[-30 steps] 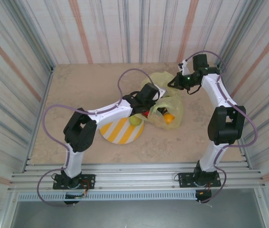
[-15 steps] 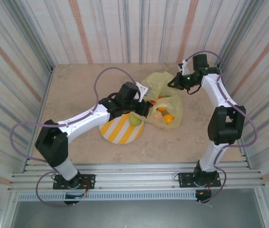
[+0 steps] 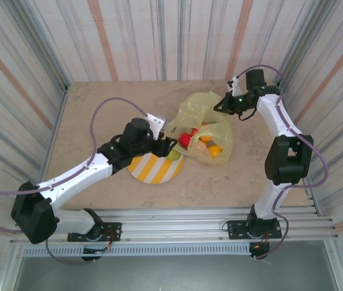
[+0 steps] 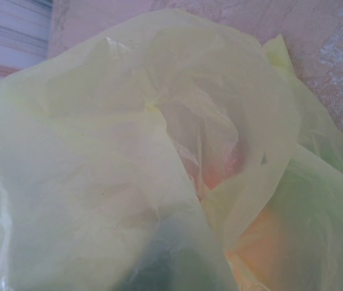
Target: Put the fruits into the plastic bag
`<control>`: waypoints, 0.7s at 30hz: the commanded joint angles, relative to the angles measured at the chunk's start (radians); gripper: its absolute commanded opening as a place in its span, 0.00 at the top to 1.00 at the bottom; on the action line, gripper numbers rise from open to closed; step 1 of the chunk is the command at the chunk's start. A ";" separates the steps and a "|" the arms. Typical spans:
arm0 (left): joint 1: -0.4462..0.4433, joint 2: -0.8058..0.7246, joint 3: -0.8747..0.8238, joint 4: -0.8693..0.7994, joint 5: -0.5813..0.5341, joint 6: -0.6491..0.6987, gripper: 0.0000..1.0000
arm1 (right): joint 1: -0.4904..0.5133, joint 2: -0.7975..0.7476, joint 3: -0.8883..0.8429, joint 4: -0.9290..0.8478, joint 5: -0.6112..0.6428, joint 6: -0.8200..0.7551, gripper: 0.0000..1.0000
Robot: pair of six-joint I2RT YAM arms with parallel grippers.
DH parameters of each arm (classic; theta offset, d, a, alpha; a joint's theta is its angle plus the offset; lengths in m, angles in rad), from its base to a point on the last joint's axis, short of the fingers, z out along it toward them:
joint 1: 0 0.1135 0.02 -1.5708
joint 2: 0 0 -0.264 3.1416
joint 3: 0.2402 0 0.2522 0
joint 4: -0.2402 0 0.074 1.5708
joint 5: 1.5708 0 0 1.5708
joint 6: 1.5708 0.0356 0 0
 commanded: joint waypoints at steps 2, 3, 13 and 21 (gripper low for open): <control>0.024 -0.055 -0.078 0.016 -0.058 0.025 0.29 | 0.002 0.009 -0.004 -0.023 -0.010 -0.026 1.00; 0.029 -0.062 -0.093 0.016 -0.063 0.026 0.29 | 0.001 0.010 -0.003 -0.023 -0.009 -0.026 1.00; 0.041 -0.028 -0.214 0.096 -0.082 0.052 0.16 | 0.006 0.011 -0.001 -0.024 -0.016 -0.028 1.00; -0.006 0.086 -0.241 0.182 -0.126 0.121 0.08 | 0.005 0.014 -0.001 -0.025 -0.017 -0.032 1.00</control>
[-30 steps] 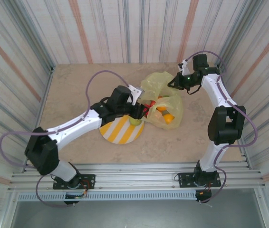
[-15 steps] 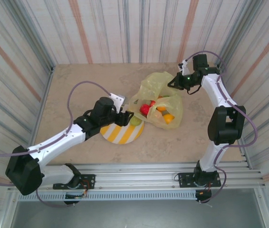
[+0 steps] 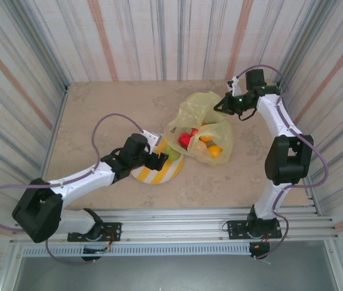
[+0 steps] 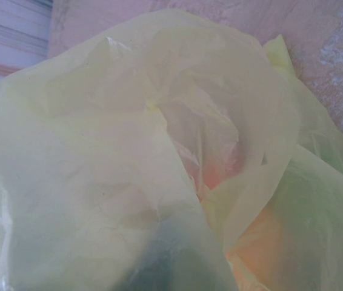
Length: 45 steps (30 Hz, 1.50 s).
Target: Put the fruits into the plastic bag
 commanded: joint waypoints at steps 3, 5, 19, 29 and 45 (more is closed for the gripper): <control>-0.057 0.103 0.019 0.064 -0.100 0.079 0.04 | 0.006 0.015 -0.002 -0.025 -0.017 -0.028 1.00; -0.066 0.149 0.035 0.075 -0.114 0.087 0.02 | 0.007 0.013 -0.001 -0.025 -0.017 -0.028 1.00; -0.091 0.357 0.152 0.143 -0.148 0.107 0.03 | 0.004 0.013 0.002 -0.027 -0.018 -0.029 1.00; -0.091 0.453 0.213 0.169 -0.138 0.103 0.17 | 0.002 0.013 -0.001 -0.029 -0.019 -0.031 1.00; -0.091 0.177 -0.001 0.131 -0.234 0.050 0.32 | 0.002 0.016 0.000 -0.030 -0.017 -0.032 1.00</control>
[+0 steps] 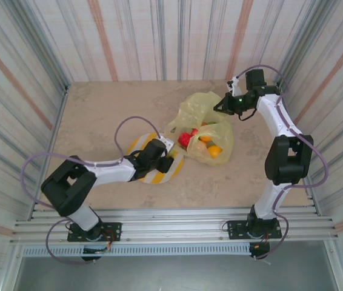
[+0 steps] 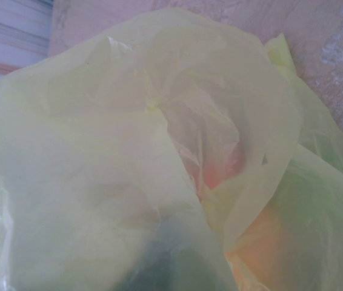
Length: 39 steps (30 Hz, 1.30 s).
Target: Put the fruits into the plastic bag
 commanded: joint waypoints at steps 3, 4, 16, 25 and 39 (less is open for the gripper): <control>0.013 -0.163 -0.064 -0.043 -0.079 -0.032 0.32 | 0.004 0.017 -0.001 -0.025 -0.014 -0.026 1.00; 0.024 -0.195 -0.071 -0.049 -0.076 -0.038 0.33 | 0.004 0.016 -0.001 -0.025 -0.014 -0.027 1.00; 0.074 -0.275 0.098 -0.048 0.172 -0.039 0.36 | 0.008 0.017 0.000 -0.024 -0.014 -0.024 1.00; 0.029 -0.008 0.317 -0.033 0.246 -0.033 0.37 | 0.008 0.017 -0.003 -0.024 -0.015 -0.029 1.00; -0.047 0.164 0.438 -0.021 0.290 -0.041 0.37 | 0.007 0.018 -0.004 -0.022 -0.019 -0.029 1.00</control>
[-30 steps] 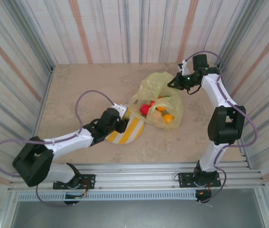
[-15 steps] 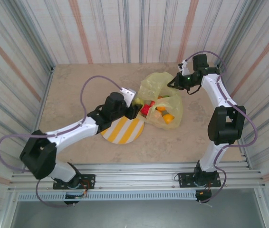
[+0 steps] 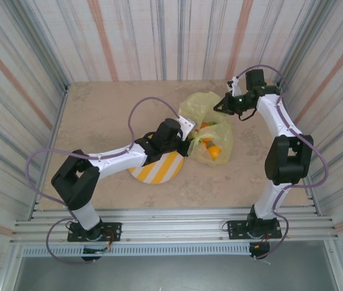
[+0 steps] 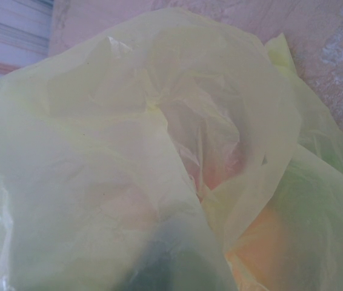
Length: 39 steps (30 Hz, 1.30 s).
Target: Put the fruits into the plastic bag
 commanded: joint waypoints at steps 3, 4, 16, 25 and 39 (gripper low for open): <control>-0.016 0.063 0.093 -0.008 0.048 0.000 0.35 | 0.007 0.017 -0.004 -0.021 -0.020 -0.028 1.00; -0.018 0.076 0.107 -0.012 0.052 0.000 0.35 | 0.007 0.017 -0.004 -0.022 -0.018 -0.027 1.00; -0.021 0.253 0.310 -0.035 0.094 -0.019 0.33 | 0.005 0.018 -0.003 -0.023 -0.019 -0.026 1.00; -0.028 0.354 0.407 -0.055 0.094 -0.027 0.31 | 0.003 0.018 -0.007 -0.022 -0.019 -0.027 1.00; -0.028 0.352 0.441 -0.097 0.069 0.012 0.20 | 0.004 0.017 -0.012 -0.020 -0.018 -0.027 1.00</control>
